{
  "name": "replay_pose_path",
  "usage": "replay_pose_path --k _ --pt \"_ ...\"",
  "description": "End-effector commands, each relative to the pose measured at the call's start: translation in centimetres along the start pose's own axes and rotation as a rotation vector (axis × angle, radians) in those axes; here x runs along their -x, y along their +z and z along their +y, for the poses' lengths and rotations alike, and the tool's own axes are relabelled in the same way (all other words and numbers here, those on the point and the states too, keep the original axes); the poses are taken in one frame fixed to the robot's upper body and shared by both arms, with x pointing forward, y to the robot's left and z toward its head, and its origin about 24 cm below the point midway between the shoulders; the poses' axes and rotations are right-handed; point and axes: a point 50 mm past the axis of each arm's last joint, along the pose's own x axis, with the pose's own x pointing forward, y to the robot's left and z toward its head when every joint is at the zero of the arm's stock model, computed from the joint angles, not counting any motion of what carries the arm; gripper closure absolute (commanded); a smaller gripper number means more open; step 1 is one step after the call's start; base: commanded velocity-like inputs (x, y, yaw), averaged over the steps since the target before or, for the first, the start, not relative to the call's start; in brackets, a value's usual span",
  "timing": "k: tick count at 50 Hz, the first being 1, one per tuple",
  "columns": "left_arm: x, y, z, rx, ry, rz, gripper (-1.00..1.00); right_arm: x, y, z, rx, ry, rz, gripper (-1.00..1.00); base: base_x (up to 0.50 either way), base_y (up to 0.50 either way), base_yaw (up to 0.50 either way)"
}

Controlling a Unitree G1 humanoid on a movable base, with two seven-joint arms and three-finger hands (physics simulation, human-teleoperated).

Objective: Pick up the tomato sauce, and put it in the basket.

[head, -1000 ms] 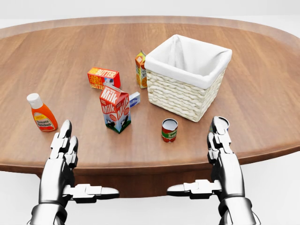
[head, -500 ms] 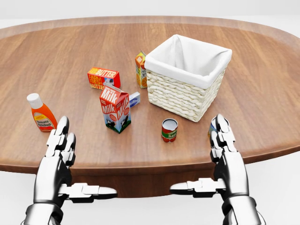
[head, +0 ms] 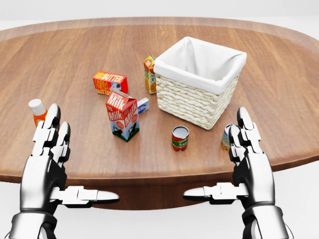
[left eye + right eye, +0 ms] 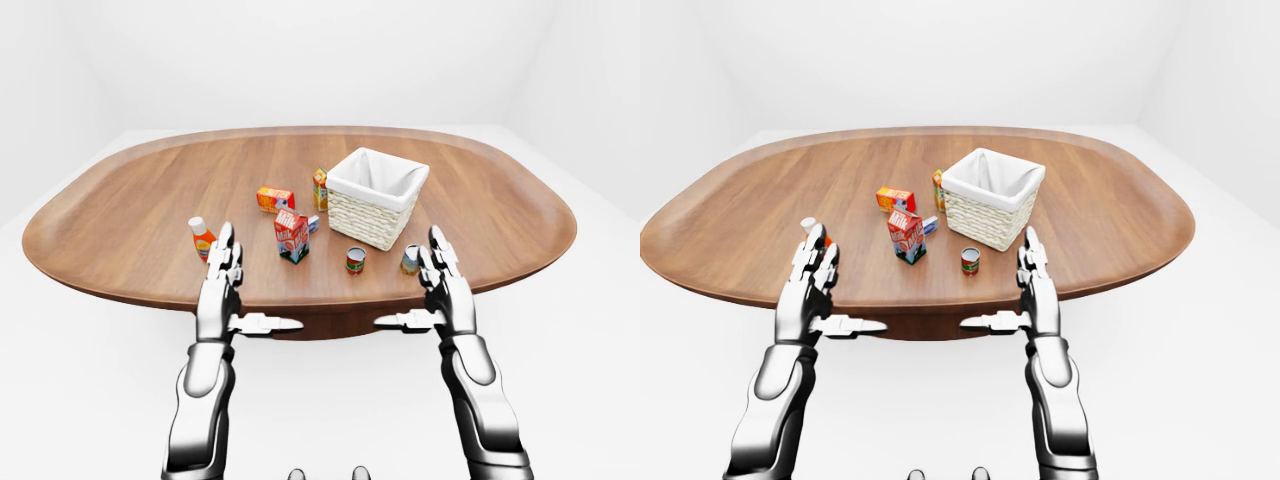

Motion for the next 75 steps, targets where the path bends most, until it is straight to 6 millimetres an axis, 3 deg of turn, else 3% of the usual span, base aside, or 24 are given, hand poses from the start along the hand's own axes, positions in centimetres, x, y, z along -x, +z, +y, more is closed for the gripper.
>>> replay_pose_path --k 1,22,55,75 --pt "0.1 1.8 0.1 -0.008 -0.001 -0.077 -1.0 0.3 1.9 0.0 -0.009 0.004 -0.082 -1.0 0.0 0.0 0.0" --pt "0.4 4.0 0.3 -0.015 -0.002 -0.172 -1.0 0.8 4.5 0.1 -0.014 0.008 -0.195 -1.0 0.0 0.0 0.0" --pt "0.4 4.0 0.2 -0.019 -0.005 -0.17 -1.0 0.9 4.0 0.2 -0.041 0.047 -0.172 -1.0 0.3 0.0 0.0" --pt "0.4 3.8 0.2 -0.022 -0.005 -0.163 -1.0 0.8 3.9 0.1 -0.051 0.037 -0.169 -1.0 -0.01 -0.49 0.0"
